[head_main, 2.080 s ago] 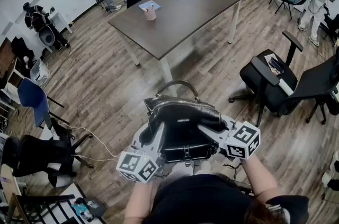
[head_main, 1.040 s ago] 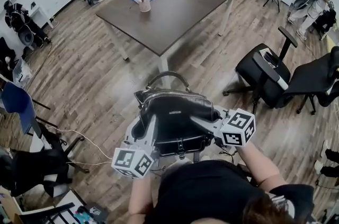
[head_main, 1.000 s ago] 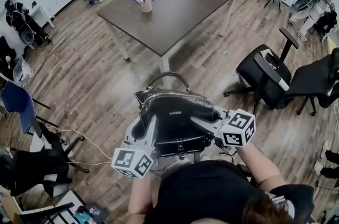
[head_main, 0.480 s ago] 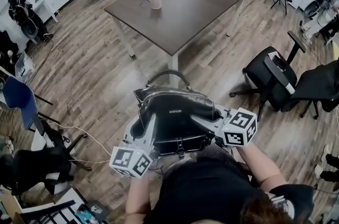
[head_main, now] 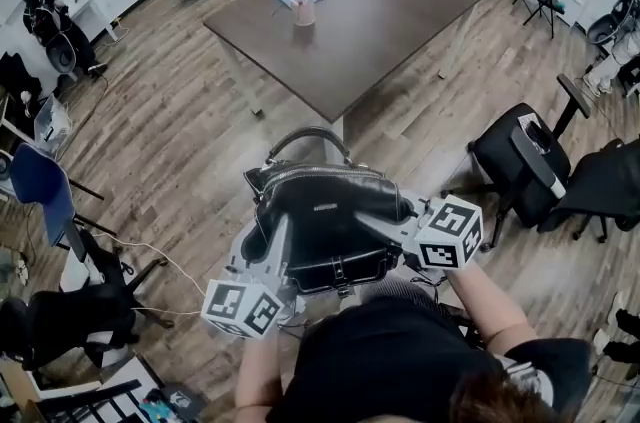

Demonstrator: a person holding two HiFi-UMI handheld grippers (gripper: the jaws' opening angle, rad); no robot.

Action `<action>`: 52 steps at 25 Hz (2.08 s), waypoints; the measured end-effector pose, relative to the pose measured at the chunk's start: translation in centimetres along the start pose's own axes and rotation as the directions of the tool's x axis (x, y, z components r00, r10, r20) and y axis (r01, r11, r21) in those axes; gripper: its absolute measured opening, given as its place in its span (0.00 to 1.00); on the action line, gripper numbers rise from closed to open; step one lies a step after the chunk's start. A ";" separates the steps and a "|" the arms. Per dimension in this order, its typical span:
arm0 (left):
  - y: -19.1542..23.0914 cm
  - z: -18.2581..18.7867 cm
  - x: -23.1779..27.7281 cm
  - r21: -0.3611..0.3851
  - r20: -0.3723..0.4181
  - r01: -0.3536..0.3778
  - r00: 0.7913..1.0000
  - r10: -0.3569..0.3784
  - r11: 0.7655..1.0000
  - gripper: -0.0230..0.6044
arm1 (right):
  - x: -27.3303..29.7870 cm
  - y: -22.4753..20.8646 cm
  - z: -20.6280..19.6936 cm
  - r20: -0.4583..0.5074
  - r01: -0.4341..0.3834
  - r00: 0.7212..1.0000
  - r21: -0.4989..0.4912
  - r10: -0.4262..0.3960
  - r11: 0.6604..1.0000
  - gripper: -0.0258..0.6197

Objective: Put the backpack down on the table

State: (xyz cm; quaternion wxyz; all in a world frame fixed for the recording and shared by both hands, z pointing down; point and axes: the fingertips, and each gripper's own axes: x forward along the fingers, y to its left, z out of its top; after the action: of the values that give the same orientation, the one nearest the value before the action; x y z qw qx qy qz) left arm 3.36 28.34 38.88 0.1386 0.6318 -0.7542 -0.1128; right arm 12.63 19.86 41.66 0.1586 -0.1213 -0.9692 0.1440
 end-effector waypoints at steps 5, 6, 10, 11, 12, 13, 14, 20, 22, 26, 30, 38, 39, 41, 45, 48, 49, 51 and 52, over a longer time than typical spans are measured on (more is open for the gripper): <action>1.8 1.6 4.8 0.016 0.004 -0.045 0.999 0.045 0.999 0.21 | 1.7 -4.8 2.5 0.001 -0.048 0.999 0.014 0.048 0.999 0.20; 2.0 1.9 5.8 0.014 0.003 -0.053 0.999 0.053 0.999 0.21 | 1.8 -5.8 3.0 0.002 -0.055 0.998 0.014 0.055 0.998 0.20; 2.6 3.5 10.2 0.003 -0.004 -0.065 0.998 0.065 0.998 0.21 | 2.1 -9.9 5.7 0.000 -0.067 0.998 0.003 0.067 0.998 0.20; 2.8 3.8 11.2 -0.001 -0.006 -0.067 0.998 0.067 0.998 0.21 | 2.3 -10.8 6.3 -0.002 -0.071 0.997 0.003 0.071 0.997 0.20; 3.1 4.2 12.2 -0.003 -0.009 -0.070 0.998 0.070 0.998 0.21 | 2.5 -11.7 6.9 -0.003 -0.075 0.997 0.004 0.075 0.997 0.20; 3.5 4.7 13.2 -0.003 -0.011 -0.073 0.997 0.073 0.997 0.21 | 2.7 -12.6 7.5 -0.001 -0.080 0.997 0.005 0.080 0.997 0.20; 3.8 5.1 14.1 -0.002 -0.012 -0.076 0.997 0.076 0.997 0.21 | 2.9 -13.5 8.1 0.001 -0.083 0.997 0.007 0.083 0.996 0.20; 5.1 7.7 20.0 0.016 -0.008 -0.062 0.998 0.062 0.998 0.21 | 3.7 -18.5 11.8 0.034 -0.091 0.995 0.002 0.091 0.996 0.20; 5.5 8.6 22.2 0.025 0.003 -0.051 0.999 0.051 0.998 0.21 | 3.9 -20.5 13.1 0.046 -0.083 0.995 -0.007 0.083 0.997 0.20; 6.3 10.2 25.5 0.035 0.003 -0.026 1.000 0.026 0.999 0.21 | 4.4 -23.2 15.3 0.066 -0.060 0.996 -0.013 0.060 0.998 0.20; 7.0 12.6 28.4 0.068 0.015 0.005 1.000 -0.006 0.998 0.21 | 5.0 -25.4 18.0 0.099 -0.039 0.994 -0.017 0.041 0.999 0.20; 10.5 16.9 35.0 0.104 0.018 0.145 0.989 -0.148 0.984 0.20 | 7.5 -29.9 22.9 0.155 0.072 0.985 0.014 -0.073 0.997 0.19; 11.1 17.3 35.8 0.103 0.015 0.166 0.986 -0.168 0.981 0.20 | 8.0 -30.4 23.4 0.160 0.091 0.983 0.014 -0.092 0.996 0.19; 12.4 18.3 37.1 0.099 0.009 0.205 0.978 -0.207 0.974 0.21 | 9.1 -31.3 24.4 0.170 0.128 0.977 0.018 -0.129 0.992 0.19; 15.4 20.3 39.7 0.085 0.001 0.282 0.959 -0.283 0.956 0.20 | 11.8 -33.2 26.5 0.182 0.196 0.963 0.028 -0.197 0.980 0.20; 17.4 21.5 41.6 0.094 -0.009 0.334 0.942 -0.335 0.938 0.20 | 13.6 -34.5 27.8 0.206 0.244 0.947 0.045 -0.248 0.969 0.20; 17.9 21.8 42.2 0.099 -0.013 0.352 0.936 -0.352 0.931 0.20 | 14.0 -34.9 28.0 0.215 0.259 0.940 0.054 -0.265 0.964 0.20; 18.4 22.0 43.6 0.107 -0.022 0.387 0.922 -0.387 0.916 0.20 | 14.4 -35.9 28.2 0.232 0.291 0.925 0.072 -0.300 0.954 0.20; 18.7 22.1 44.3 0.110 -0.027 0.404 0.914 -0.404 0.908 0.21 | 14.6 -36.4 28.2 0.241 0.308 0.917 0.082 -0.319 0.948 0.20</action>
State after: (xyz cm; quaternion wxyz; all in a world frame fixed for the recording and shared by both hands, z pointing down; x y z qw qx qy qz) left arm -28.86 -12.12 27.60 0.0775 0.7813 -0.6120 -0.0947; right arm -17.36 -16.64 31.56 0.0584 0.0582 -0.9850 0.1516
